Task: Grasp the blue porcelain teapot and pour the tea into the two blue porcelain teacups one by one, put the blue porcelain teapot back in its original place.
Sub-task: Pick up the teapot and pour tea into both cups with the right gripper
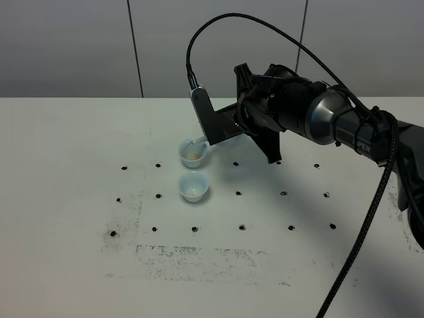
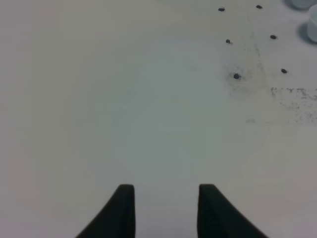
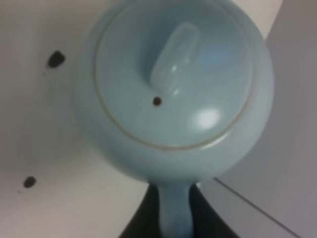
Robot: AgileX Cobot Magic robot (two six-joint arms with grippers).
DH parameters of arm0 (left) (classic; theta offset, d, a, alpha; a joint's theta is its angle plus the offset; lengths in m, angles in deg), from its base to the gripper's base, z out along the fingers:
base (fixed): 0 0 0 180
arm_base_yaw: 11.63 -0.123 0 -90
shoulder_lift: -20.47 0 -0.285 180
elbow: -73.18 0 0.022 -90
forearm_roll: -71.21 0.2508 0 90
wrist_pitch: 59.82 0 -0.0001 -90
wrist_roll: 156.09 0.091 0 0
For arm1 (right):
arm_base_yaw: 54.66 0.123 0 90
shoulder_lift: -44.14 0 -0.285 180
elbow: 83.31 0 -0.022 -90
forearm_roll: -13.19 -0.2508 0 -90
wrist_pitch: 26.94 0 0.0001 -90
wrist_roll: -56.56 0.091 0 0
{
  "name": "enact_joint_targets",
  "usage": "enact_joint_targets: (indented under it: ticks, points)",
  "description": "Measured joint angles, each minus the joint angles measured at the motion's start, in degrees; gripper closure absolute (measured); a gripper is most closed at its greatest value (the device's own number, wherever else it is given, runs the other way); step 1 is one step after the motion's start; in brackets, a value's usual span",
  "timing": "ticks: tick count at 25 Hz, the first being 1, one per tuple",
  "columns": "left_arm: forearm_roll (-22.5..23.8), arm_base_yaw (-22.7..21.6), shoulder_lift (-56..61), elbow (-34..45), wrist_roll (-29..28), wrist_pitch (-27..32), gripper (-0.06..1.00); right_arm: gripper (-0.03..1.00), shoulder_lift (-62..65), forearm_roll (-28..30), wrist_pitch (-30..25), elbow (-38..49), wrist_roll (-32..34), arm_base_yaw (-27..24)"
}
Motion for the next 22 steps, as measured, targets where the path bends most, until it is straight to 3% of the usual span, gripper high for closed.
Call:
enact_joint_targets:
  ticks: [22]
  points:
    - [0.0, 0.0, 0.0, 0.0, 0.0, 0.0, 0.66, 0.94, -1.1, 6.8, 1.2, 0.0, 0.0, 0.0]
